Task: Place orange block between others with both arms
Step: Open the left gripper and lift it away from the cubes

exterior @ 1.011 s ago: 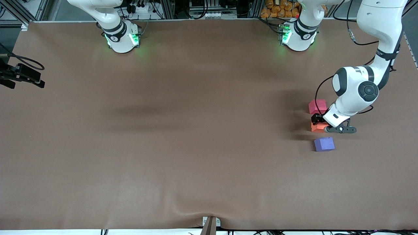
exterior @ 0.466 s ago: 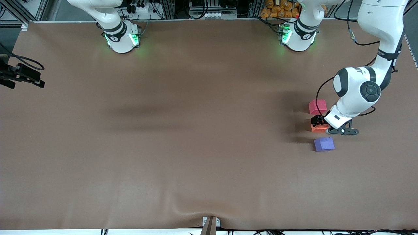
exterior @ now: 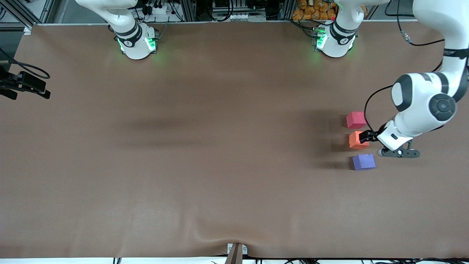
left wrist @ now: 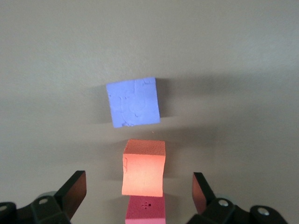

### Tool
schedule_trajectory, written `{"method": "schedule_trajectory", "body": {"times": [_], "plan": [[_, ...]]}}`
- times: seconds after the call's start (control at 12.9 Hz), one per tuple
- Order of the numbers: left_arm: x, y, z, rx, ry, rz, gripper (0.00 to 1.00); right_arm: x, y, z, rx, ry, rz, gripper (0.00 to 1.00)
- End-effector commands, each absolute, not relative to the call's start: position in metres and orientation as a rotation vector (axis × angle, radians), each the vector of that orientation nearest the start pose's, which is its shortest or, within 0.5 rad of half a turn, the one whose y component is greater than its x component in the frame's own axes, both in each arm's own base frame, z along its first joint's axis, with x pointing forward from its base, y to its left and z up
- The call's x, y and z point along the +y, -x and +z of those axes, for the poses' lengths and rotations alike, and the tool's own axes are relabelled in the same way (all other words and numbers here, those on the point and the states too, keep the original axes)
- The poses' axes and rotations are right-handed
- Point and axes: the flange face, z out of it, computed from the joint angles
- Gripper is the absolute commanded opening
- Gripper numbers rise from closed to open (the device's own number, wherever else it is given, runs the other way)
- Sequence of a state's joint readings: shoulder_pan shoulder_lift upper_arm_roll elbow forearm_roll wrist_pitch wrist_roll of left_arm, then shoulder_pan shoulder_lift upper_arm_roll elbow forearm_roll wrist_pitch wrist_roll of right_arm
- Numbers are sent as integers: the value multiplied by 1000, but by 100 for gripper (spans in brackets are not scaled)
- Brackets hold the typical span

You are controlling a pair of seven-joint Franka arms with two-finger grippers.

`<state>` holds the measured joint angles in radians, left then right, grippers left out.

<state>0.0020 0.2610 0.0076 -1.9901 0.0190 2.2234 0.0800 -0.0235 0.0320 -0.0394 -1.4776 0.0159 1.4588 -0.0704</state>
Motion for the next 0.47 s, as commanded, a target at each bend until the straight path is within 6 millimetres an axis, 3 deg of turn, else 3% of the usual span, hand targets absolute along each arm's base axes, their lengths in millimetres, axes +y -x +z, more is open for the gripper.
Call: {"method": "schedule_trajectory", "body": {"times": [0.0,0.39], "plan": [[5,-613,366,151,3138,55,100,-30,-553,645,-1,3131,69,100],[3,-630,414,158,3133,22,100,-30,-553,645,-1,3131,69,100]]}}
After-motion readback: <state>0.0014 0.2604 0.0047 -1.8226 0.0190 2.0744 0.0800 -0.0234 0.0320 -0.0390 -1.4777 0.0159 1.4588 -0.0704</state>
